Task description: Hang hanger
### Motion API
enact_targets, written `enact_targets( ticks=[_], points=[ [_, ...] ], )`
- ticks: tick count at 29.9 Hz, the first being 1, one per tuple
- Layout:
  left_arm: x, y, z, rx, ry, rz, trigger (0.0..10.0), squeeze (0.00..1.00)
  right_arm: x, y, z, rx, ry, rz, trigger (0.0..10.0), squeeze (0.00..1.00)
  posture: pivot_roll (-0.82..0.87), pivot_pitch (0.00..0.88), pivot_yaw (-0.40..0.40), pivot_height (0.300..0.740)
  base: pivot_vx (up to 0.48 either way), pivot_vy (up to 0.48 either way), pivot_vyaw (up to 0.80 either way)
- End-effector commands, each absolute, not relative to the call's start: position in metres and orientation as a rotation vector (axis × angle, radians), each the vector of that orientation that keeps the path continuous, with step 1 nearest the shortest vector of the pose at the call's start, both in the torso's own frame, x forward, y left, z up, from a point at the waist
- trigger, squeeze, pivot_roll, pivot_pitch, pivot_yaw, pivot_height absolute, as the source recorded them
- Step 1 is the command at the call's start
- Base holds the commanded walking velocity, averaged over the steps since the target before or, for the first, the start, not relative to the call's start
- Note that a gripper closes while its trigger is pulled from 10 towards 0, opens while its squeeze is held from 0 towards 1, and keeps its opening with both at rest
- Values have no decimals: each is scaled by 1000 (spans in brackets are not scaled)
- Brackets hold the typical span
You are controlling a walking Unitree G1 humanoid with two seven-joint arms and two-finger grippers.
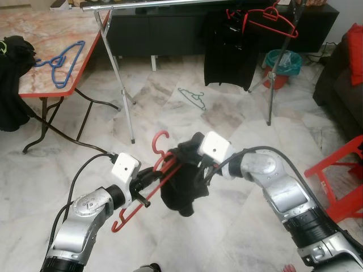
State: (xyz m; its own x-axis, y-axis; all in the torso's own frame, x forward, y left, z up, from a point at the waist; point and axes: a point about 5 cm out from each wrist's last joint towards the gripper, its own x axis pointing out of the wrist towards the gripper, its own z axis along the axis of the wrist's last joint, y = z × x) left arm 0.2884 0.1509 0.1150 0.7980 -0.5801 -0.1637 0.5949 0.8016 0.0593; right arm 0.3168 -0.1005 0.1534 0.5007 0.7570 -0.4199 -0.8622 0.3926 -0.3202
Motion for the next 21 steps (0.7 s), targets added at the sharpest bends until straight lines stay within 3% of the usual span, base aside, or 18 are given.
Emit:
enact_targets(
  ticks=[1, 9, 18, 21],
  points=[
    [294, 161, 117, 181, 130, -560, 10000, 0, 314, -96, 156, -544, 205, 1060, 10000, 0, 25, 102, 6, 740, 0, 0, 0],
    [300, 181, 118, 226, 100, -411, 10000, 0, 315, -101, 152, -569, 232, 1029, 10000, 0, 31, 113, 5, 740, 0, 0, 0],
    [307, 181, 124, 227, 42, -327, 10000, 0, 324, -106, 154, -570, 231, 947, 10000, 0, 30, 119, 8, 740, 0, 0, 0],
    [303, 175, 123, 182, 55, -423, 10000, 0, 332, -113, 154, -564, 245, 863, 10000, 0, 27, 117, 8, 740, 0, 0, 0]
  ],
)
